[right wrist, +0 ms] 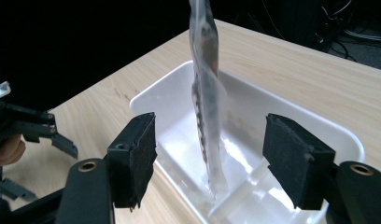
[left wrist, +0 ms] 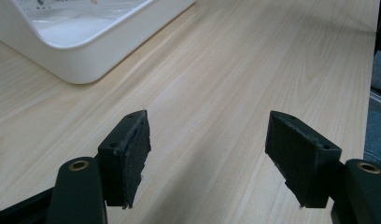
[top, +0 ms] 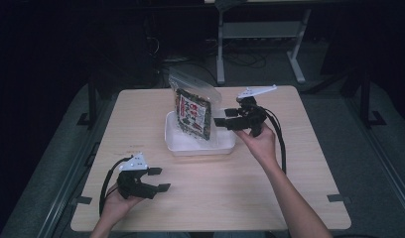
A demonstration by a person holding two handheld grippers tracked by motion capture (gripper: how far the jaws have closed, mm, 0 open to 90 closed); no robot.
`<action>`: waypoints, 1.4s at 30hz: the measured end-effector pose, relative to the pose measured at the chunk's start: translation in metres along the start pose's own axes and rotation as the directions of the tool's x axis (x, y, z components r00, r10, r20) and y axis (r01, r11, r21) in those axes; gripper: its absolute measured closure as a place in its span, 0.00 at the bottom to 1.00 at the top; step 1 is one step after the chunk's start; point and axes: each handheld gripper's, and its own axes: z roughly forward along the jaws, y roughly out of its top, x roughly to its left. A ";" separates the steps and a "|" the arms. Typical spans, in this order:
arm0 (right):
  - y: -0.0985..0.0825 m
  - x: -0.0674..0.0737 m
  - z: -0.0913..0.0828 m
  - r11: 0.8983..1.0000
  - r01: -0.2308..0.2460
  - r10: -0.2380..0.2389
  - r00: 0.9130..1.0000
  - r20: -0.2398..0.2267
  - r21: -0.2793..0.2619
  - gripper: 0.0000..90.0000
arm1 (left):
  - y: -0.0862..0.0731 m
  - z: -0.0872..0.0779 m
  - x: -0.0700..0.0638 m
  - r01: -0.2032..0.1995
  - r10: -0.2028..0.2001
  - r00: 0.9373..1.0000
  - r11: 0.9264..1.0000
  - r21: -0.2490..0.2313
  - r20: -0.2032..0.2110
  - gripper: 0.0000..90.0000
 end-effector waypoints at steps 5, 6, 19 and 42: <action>-0.013 -0.003 -0.010 1.000 -0.007 0.007 1.000 0.003 0.007 0.37 | 0.000 0.001 0.000 0.001 -0.001 1.000 1.000 0.003 -0.003 0.33; -0.016 -0.004 -0.011 1.000 -0.012 0.012 1.000 0.005 0.009 0.37 | 0.000 0.001 0.000 0.000 0.000 1.000 1.000 0.003 -0.004 0.33; -0.042 -0.010 -0.030 0.999 -0.044 0.044 0.999 0.017 0.018 0.36 | -0.001 0.000 0.001 0.001 -0.001 1.000 1.000 0.004 -0.007 0.33; -0.090 -0.019 -0.055 0.994 -0.103 0.102 0.994 0.027 0.045 0.36 | -0.001 0.003 0.001 0.000 0.000 1.000 1.000 0.014 -0.010 0.33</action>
